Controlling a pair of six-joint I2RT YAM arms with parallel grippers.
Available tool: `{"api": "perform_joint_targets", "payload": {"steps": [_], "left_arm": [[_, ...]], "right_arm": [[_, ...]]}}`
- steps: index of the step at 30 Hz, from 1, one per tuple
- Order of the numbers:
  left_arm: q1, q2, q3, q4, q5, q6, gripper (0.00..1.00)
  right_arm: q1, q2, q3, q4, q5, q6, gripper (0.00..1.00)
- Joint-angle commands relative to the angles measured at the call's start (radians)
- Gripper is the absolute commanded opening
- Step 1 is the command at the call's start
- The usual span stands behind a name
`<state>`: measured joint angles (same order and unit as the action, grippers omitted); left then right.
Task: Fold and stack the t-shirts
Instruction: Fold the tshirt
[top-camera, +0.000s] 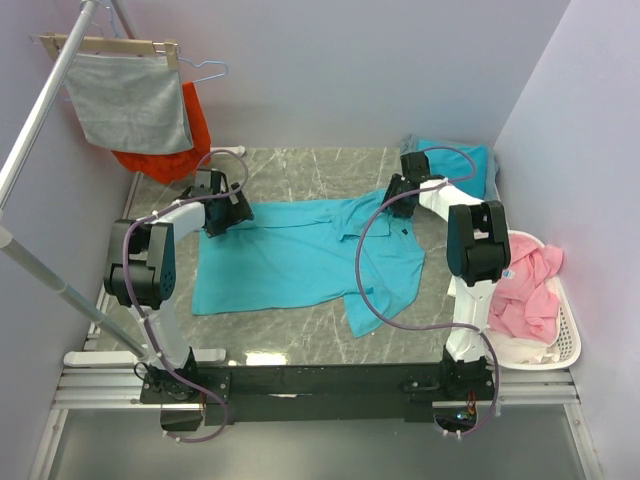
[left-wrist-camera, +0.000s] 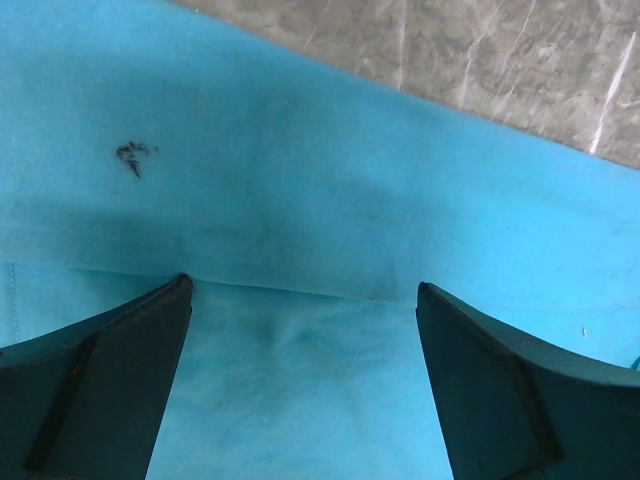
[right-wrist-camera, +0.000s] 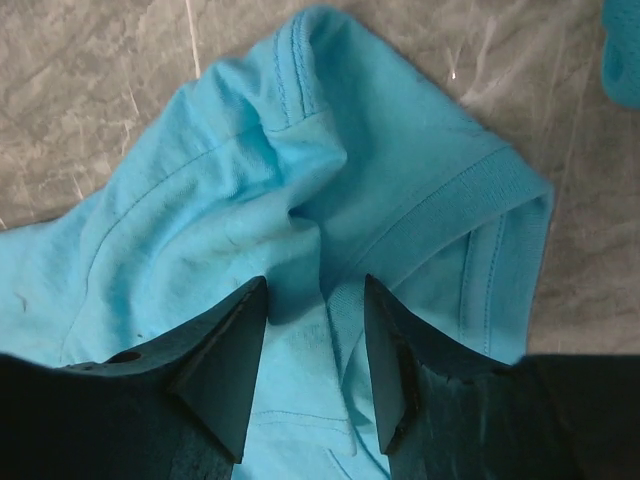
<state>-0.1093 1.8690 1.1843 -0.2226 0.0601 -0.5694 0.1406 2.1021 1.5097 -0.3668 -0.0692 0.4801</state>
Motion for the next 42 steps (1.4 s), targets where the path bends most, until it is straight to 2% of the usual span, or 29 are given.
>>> {"api": "perform_joint_targets", "payload": {"steps": [1, 5, 7, 10, 12, 15, 19, 23, 26, 27, 30, 32, 36, 37, 42], "left_arm": [[0.002, 0.010, 0.047, 0.005, 0.030, 0.005, 1.00], [0.002, 0.007, 0.025, 0.020, 0.050, 0.002, 0.99], [0.002, 0.009, 0.018, 0.019, 0.049, 0.005, 0.99], [0.002, 0.010, 0.017, 0.017, 0.044, 0.008, 1.00], [0.002, 0.012, 0.020, 0.016, 0.047, 0.008, 0.99], [0.002, 0.010, 0.024, 0.009, 0.046, 0.009, 0.99], [0.002, 0.004, 0.032, -0.023, 0.012, 0.020, 0.99], [0.007, -0.005, 0.037, -0.043, -0.029, 0.028, 0.99], [0.011, -0.005, 0.037, -0.043, -0.036, 0.029, 0.99], [0.011, -0.005, 0.037, -0.041, -0.031, 0.031, 0.99], [0.011, -0.007, 0.040, -0.043, -0.019, 0.031, 0.99], [0.011, -0.022, 0.038, -0.047, -0.020, 0.032, 0.99], [0.011, -0.063, 0.041, -0.055, -0.031, 0.029, 0.99], [0.011, -0.070, 0.043, -0.051, -0.026, 0.028, 1.00], [0.011, -0.045, 0.095, -0.043, 0.047, 0.011, 0.99]], "right_arm": [[-0.001, -0.076, -0.057, 0.018, -0.009, -0.015, 0.50], [-0.001, -0.091, -0.109, 0.051, -0.046, -0.015, 0.48], [-0.001, -0.087, -0.111, 0.060, -0.067, -0.015, 0.41], [-0.001, -0.074, -0.108, 0.080, -0.104, -0.020, 0.35], [-0.001, -0.079, -0.106, 0.081, -0.101, -0.017, 0.26], [-0.001, -0.102, -0.120, 0.072, -0.069, -0.015, 0.00], [-0.001, -0.204, -0.187, 0.055, 0.005, -0.012, 0.00], [-0.001, -0.283, -0.261, 0.013, 0.146, -0.012, 0.00], [-0.001, -0.304, -0.286, -0.004, 0.158, -0.017, 0.00], [-0.001, -0.301, -0.284, -0.009, 0.160, -0.018, 0.21], [-0.001, -0.289, -0.279, -0.018, 0.187, -0.008, 0.65], [-0.001, -0.318, -0.292, -0.008, 0.183, -0.012, 0.71], [0.005, -0.366, -0.293, 0.029, 0.103, -0.028, 0.71], [0.005, -0.363, -0.278, 0.037, 0.050, -0.043, 0.71], [0.030, -0.285, -0.172, 0.019, 0.005, -0.049, 0.70]]}}
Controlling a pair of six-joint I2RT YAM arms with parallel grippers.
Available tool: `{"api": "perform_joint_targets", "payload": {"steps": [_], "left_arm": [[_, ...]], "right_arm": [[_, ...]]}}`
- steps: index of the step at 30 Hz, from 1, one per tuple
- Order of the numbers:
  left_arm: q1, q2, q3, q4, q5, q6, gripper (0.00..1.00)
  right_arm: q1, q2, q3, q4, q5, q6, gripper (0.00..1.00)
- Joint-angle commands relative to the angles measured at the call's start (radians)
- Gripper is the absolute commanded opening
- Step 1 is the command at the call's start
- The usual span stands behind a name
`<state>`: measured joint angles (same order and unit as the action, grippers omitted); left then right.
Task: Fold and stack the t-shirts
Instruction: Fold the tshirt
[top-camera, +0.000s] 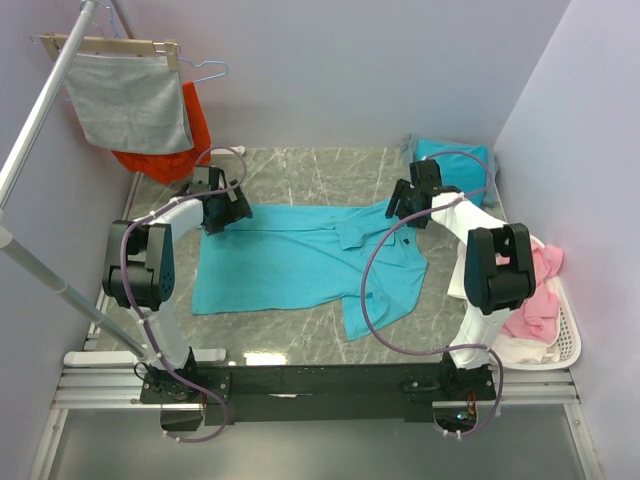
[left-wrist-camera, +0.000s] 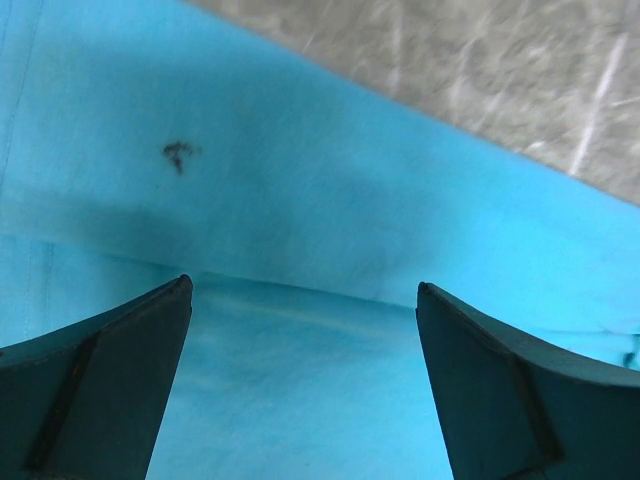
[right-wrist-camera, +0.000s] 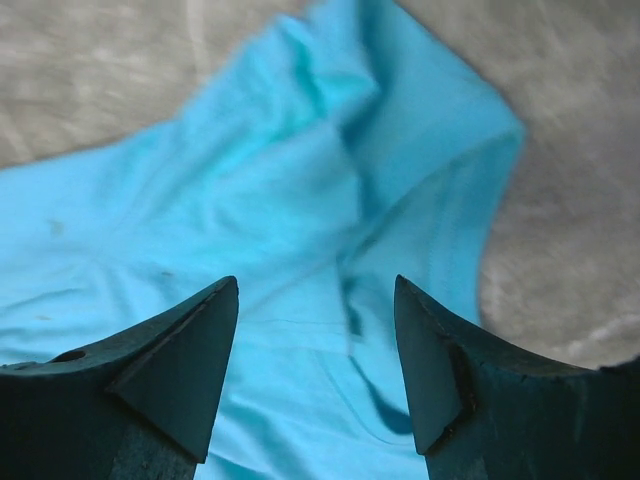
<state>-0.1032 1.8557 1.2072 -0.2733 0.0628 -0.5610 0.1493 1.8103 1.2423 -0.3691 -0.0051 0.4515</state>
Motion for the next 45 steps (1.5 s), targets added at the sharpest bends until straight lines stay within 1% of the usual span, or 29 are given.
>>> {"api": "perform_joint_targets", "payload": {"steps": [1, 4, 9, 17, 19, 20, 22, 23, 25, 26, 28, 29, 32, 34, 35, 37, 38, 39, 40, 41, 43, 45], "left_arm": [[0.005, -0.026, 0.072, 0.017, 0.051, 0.003, 0.99], [0.005, 0.005, 0.069, 0.040, 0.094, -0.005, 0.99], [0.005, 0.054, 0.061, 0.069, 0.124, -0.022, 0.99], [0.005, 0.143, 0.103, 0.088, 0.124, -0.031, 0.99], [0.005, 0.177, 0.123, 0.086, 0.121, -0.031, 0.99], [0.005, 0.191, 0.147, 0.083, 0.118, -0.031, 0.99], [0.007, 0.232, 0.184, 0.065, 0.108, -0.030, 1.00], [0.007, 0.244, 0.196, 0.059, 0.098, -0.028, 1.00], [0.011, 0.278, 0.228, 0.048, 0.094, -0.028, 0.99], [0.013, 0.289, 0.238, 0.046, 0.095, -0.030, 1.00], [0.020, 0.322, 0.274, 0.039, 0.104, -0.030, 0.99], [0.023, 0.333, 0.287, 0.033, 0.103, -0.030, 0.99], [0.026, 0.365, 0.322, 0.023, 0.103, -0.031, 0.99], [0.031, 0.369, 0.334, 0.017, 0.086, -0.030, 0.99], [0.031, 0.361, 0.331, 0.014, 0.065, -0.031, 0.99], [0.034, 0.311, 0.293, 0.014, -0.033, -0.028, 0.99], [0.036, 0.289, 0.275, 0.014, -0.059, -0.033, 0.99], [0.040, 0.245, 0.256, 0.014, -0.120, -0.036, 0.99], [0.043, 0.223, 0.218, 0.014, -0.144, -0.040, 0.99], [0.043, 0.199, 0.198, 0.022, -0.165, -0.045, 1.00], [0.043, 0.134, 0.148, 0.028, -0.210, -0.048, 0.99], [0.042, 0.074, 0.120, 0.057, -0.193, -0.054, 0.99]], "right_arm": [[0.021, 0.017, 0.111, 0.033, -0.091, -0.017, 0.70], [0.026, 0.089, 0.187, 0.007, -0.137, -0.017, 0.70], [0.042, 0.158, 0.220, 0.009, -0.196, -0.010, 0.69], [0.041, 0.230, 0.250, -0.057, -0.151, -0.004, 0.70], [0.042, 0.289, 0.321, -0.092, -0.136, -0.011, 0.70], [0.041, 0.343, 0.391, -0.141, -0.133, -0.014, 0.70], [0.041, 0.403, 0.471, -0.183, -0.153, -0.027, 0.70], [0.041, 0.458, 0.553, -0.220, -0.154, -0.027, 0.70], [0.041, 0.515, 0.644, -0.254, -0.177, -0.034, 0.70], [0.041, 0.577, 0.754, -0.305, -0.179, -0.034, 0.70], [0.041, 0.639, 0.871, -0.355, -0.190, -0.037, 0.71], [0.038, 0.699, 0.984, -0.401, -0.190, -0.037, 0.71], [0.033, 0.764, 1.118, -0.404, -0.208, -0.040, 0.71], [0.030, 0.747, 1.102, -0.352, -0.178, -0.050, 0.73], [0.026, 0.709, 1.052, -0.288, -0.158, -0.053, 0.73], [-0.003, 0.660, 0.981, -0.213, -0.162, -0.047, 0.74], [-0.013, 0.600, 0.908, -0.145, -0.176, -0.050, 0.74], [-0.026, 0.568, 0.869, -0.114, -0.171, -0.051, 0.75], [-0.033, 0.532, 0.829, -0.085, -0.161, -0.054, 0.75], [-0.039, 0.461, 0.747, -0.021, -0.157, -0.069, 0.75], [-0.051, 0.396, 0.680, 0.019, -0.154, -0.082, 0.76], [-0.053, 0.304, 0.596, 0.059, -0.156, -0.108, 0.76]]}}
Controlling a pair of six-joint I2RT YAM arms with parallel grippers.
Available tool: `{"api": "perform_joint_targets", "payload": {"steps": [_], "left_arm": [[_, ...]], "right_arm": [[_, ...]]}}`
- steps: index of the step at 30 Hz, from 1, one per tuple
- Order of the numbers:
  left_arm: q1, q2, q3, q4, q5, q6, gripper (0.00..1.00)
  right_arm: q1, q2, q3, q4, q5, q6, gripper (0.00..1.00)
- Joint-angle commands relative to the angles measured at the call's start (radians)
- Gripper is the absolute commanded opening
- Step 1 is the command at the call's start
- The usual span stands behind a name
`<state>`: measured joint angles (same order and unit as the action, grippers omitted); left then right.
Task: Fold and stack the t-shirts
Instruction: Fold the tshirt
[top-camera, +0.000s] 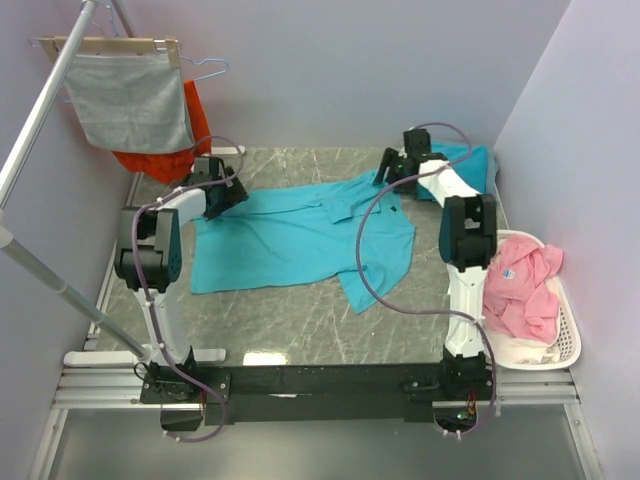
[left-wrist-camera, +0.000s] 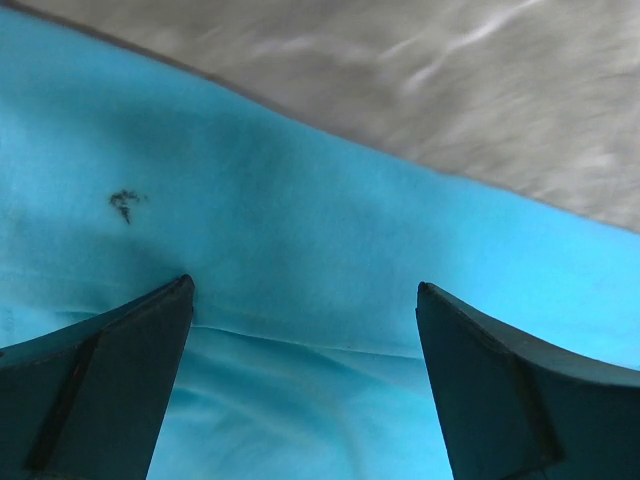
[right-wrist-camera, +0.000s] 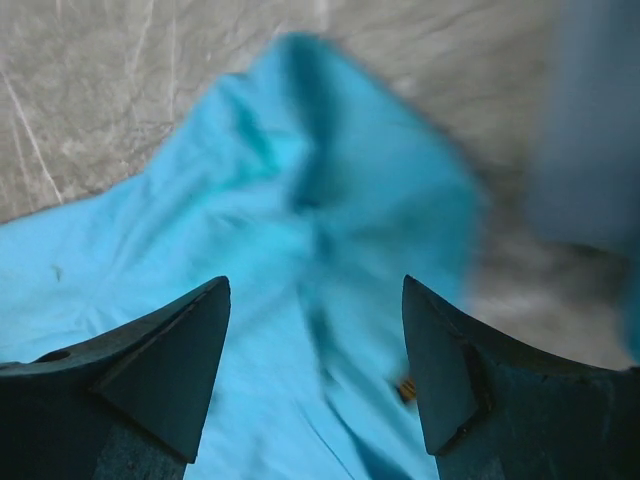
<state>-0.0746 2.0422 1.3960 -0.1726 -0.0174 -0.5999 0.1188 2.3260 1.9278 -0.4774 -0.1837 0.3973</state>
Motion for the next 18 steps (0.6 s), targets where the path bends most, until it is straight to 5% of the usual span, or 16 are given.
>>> {"api": "perform_joint_targets", "payload": {"steps": [1, 9, 18], "left_arm": [[0.012, -0.132, -0.090, -0.028, -0.067, -0.015, 0.99], [-0.088, -0.302, -0.130, -0.056, 0.007, 0.005, 0.99], [-0.106, -0.601, -0.537, -0.016, -0.044, -0.087, 0.99]], "right_arm": [[-0.021, -0.244, -0.119, 0.186, 0.023, -0.060, 0.77], [-0.007, -0.621, -0.570, 0.165, -0.013, 0.027, 0.74], [0.160, -0.948, -1.032, 0.079, 0.061, 0.095, 0.67]]}}
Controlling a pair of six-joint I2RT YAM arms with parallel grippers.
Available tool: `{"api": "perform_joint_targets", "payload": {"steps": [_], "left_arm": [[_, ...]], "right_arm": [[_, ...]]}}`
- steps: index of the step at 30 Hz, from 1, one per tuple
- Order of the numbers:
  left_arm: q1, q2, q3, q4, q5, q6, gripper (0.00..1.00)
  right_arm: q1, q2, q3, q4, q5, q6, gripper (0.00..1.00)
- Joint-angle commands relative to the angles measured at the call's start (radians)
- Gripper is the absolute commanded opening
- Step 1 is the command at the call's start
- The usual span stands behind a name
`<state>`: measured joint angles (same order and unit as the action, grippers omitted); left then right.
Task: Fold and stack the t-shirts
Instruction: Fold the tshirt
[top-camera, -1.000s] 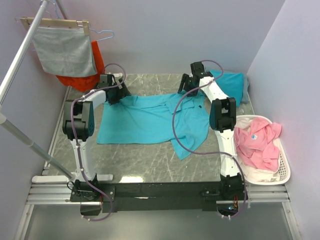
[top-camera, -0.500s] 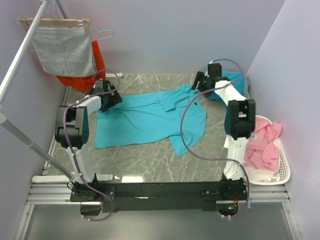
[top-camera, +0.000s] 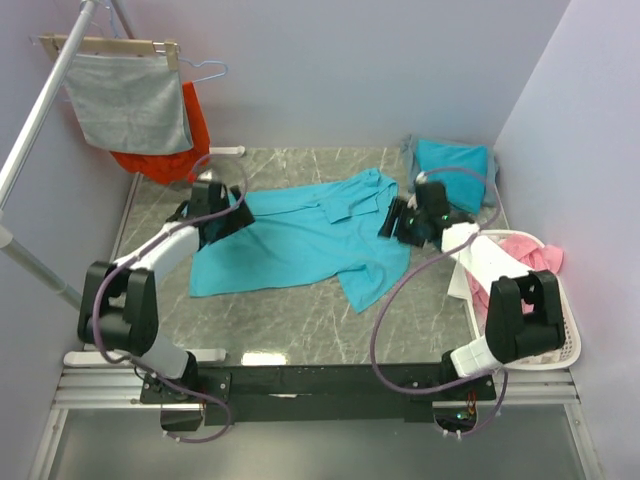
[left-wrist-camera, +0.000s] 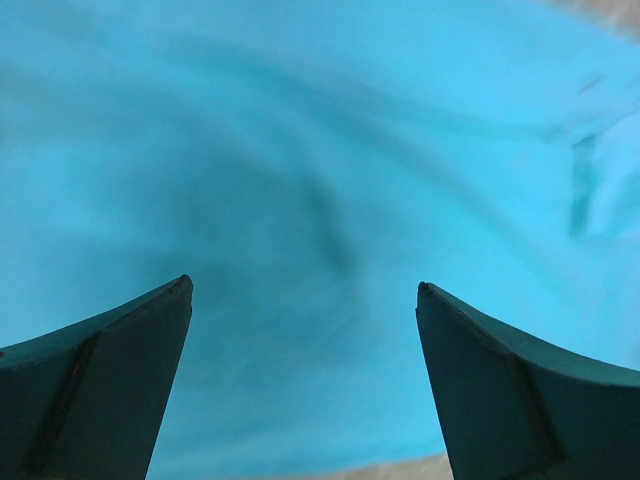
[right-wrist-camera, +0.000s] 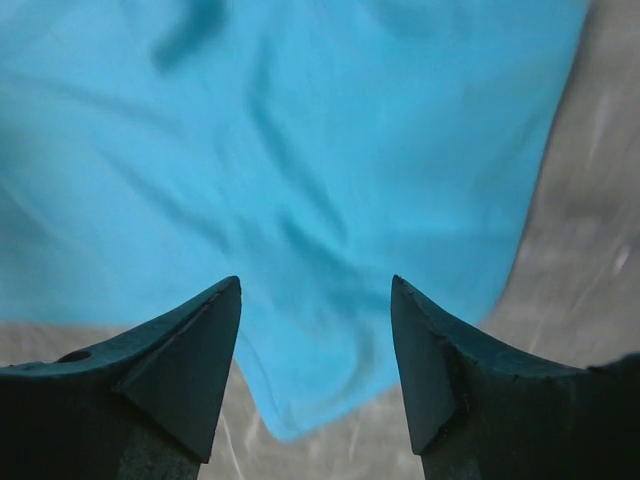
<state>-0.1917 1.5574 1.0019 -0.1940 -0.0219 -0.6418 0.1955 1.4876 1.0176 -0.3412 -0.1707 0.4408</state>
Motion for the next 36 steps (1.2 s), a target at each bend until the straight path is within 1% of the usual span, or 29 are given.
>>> {"api": "perform_joint_targets", "payload": {"steps": [1, 3, 4, 7, 10, 11, 13, 14, 17, 21, 25, 28, 31, 32, 34, 35, 36], "left_arm": [[0.011, -0.146, -0.208, 0.005, -0.050, -0.065, 0.99], [0.009, -0.231, -0.268, -0.007, -0.075, -0.084, 0.99], [0.009, -0.261, -0.319, -0.013, -0.094, -0.105, 0.99], [0.011, -0.370, -0.403, -0.054, -0.137, -0.153, 0.99], [0.009, -0.463, -0.469, -0.113, -0.170, -0.202, 1.00], [0.009, -0.502, -0.486, -0.122, -0.177, -0.208, 0.99], [0.009, -0.533, -0.525, -0.153, -0.191, -0.245, 1.00], [0.009, -0.558, -0.539, -0.150, -0.162, -0.251, 1.00], [0.009, -0.592, -0.568, -0.168, -0.159, -0.285, 1.00], [0.009, -0.608, -0.571, -0.188, -0.196, -0.311, 0.99], [0.009, -0.582, -0.571, -0.179, -0.228, -0.329, 1.00], [0.009, -0.542, -0.565, -0.168, -0.250, -0.331, 0.97], [0.009, -0.505, -0.559, -0.160, -0.262, -0.331, 0.84], [0.009, -0.494, -0.559, -0.154, -0.263, -0.331, 0.74], [0.009, -0.488, -0.557, -0.157, -0.274, -0.332, 0.58], [0.009, -0.485, -0.556, -0.157, -0.277, -0.331, 0.46], [0.009, -0.485, -0.554, -0.156, -0.276, -0.329, 0.39]], "right_arm": [[0.105, -0.157, -0.172, -0.074, 0.065, 0.067, 0.67], [0.145, -0.202, -0.224, -0.085, 0.103, 0.114, 0.66], [0.175, -0.243, -0.276, -0.090, 0.106, 0.133, 0.66], [0.217, -0.320, -0.393, -0.064, 0.080, 0.232, 0.65], [0.251, -0.366, -0.474, -0.032, 0.050, 0.294, 0.65], [0.284, -0.372, -0.487, -0.028, 0.050, 0.308, 0.64], [0.312, -0.382, -0.513, -0.015, 0.054, 0.337, 0.64], [0.340, -0.379, -0.519, -0.009, 0.054, 0.343, 0.64], [0.372, -0.354, -0.524, 0.014, 0.066, 0.368, 0.64], [0.410, -0.305, -0.519, 0.059, 0.095, 0.388, 0.64], [0.410, -0.233, -0.495, 0.099, 0.112, 0.394, 0.64], [0.412, -0.178, -0.461, 0.119, 0.117, 0.388, 0.64], [0.410, -0.121, -0.427, 0.120, 0.122, 0.381, 0.61], [0.412, -0.109, -0.421, 0.117, 0.125, 0.378, 0.57], [0.410, -0.073, -0.404, 0.105, 0.140, 0.377, 0.51], [0.410, -0.067, -0.406, 0.107, 0.142, 0.378, 0.46], [0.410, -0.063, -0.406, 0.103, 0.146, 0.378, 0.42]]}}
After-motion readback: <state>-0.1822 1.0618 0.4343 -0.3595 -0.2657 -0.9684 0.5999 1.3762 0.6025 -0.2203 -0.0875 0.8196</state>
